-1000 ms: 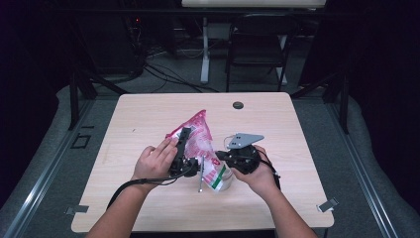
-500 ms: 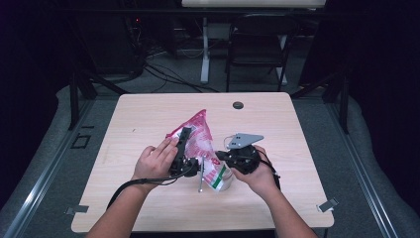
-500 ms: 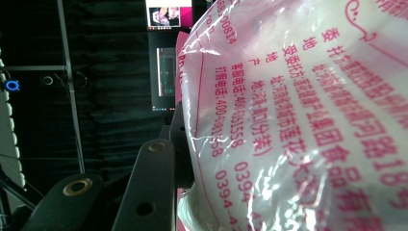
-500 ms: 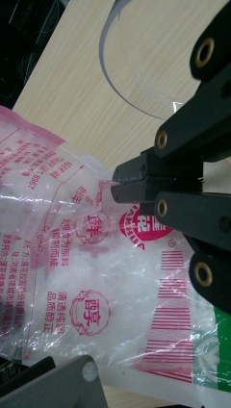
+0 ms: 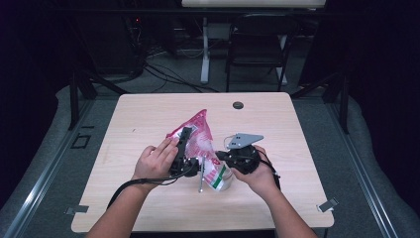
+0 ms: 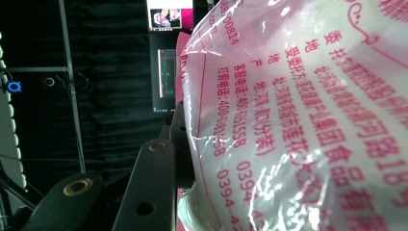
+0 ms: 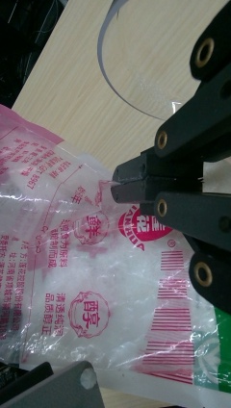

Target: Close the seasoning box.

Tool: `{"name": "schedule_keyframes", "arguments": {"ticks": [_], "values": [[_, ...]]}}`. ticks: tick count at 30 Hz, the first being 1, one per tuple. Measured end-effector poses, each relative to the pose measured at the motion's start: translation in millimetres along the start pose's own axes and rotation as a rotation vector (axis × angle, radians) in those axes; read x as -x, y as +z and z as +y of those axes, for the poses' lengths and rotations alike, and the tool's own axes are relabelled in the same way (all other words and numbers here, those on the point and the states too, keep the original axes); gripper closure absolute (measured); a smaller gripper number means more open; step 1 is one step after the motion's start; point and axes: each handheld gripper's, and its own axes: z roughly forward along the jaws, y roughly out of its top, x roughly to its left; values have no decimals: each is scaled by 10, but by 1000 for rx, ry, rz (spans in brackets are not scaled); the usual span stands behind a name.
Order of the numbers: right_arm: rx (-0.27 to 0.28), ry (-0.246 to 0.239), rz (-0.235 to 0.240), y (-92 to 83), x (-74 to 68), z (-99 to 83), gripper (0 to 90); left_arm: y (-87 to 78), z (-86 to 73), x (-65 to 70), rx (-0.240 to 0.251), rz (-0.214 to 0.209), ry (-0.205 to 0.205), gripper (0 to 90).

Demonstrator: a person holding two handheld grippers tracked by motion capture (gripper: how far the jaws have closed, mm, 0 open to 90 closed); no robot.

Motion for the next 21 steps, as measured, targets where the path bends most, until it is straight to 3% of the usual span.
{"name": "schedule_keyframes", "arguments": {"ticks": [21], "values": [[-2,-2,1,-8,10,-3,900,-2,20,-24,8,9,5,701]]}}
